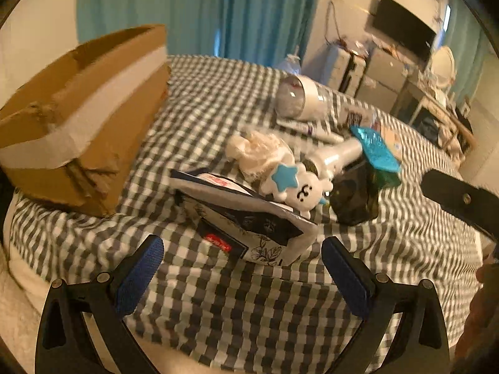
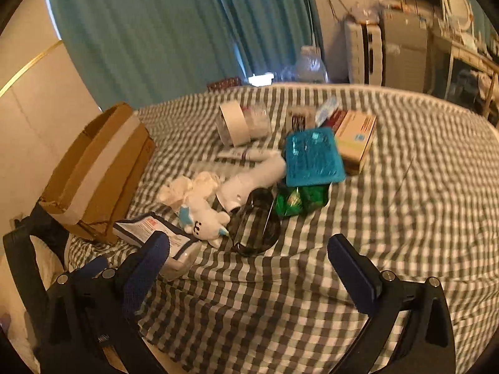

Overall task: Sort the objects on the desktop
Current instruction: 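Move both tools back over the pile of items, then grasp the tissue pack with the left tool while the right tool grasps the black cup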

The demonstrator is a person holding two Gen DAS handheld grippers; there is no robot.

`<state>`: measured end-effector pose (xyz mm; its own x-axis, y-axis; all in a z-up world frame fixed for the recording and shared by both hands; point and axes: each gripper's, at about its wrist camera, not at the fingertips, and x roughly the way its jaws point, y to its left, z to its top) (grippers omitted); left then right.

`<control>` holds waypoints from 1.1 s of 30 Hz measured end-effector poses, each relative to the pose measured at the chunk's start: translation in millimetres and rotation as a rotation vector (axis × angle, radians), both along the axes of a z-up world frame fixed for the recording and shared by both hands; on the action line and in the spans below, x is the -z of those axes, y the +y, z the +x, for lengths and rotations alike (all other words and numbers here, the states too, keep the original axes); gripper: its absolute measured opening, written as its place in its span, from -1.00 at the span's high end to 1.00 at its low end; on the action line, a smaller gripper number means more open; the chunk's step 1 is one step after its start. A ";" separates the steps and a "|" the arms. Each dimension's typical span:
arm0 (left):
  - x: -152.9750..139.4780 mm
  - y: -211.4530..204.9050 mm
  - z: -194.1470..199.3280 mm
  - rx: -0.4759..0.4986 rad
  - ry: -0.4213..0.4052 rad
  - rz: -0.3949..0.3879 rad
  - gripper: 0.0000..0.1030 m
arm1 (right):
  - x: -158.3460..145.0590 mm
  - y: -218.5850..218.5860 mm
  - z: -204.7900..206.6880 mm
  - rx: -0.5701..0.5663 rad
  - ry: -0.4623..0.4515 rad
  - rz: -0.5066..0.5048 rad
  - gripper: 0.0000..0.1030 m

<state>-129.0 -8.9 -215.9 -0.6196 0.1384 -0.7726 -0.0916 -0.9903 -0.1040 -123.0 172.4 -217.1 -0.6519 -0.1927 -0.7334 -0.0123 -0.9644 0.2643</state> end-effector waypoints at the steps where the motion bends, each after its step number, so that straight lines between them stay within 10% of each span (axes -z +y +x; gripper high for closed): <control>1: 2.4 4.3 -1.9 0.021 0.008 -0.014 -1.00 | 4.8 -1.6 -4.1 -0.001 -0.016 0.003 -0.98; 9: 21.3 20.9 -21.5 0.139 0.051 -0.163 -1.00 | 32.8 -10.9 -29.9 -0.013 -0.095 0.027 -0.66; 29: 26.1 -8.9 -57.4 0.118 0.025 0.009 -1.00 | 71.9 -10.5 -63.4 0.005 -0.201 -0.028 -0.10; 33: 27.8 -8.1 -60.1 0.147 0.008 0.010 -0.74 | 70.5 -14.7 -61.3 0.006 -0.204 -0.008 -0.09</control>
<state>-189.0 -17.0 -243.7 -0.5979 0.2359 -0.7661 -0.2360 -0.9652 -0.1130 -184.2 157.8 -287.6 -0.4911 -0.1961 -0.8487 -0.0717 -0.9619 0.2637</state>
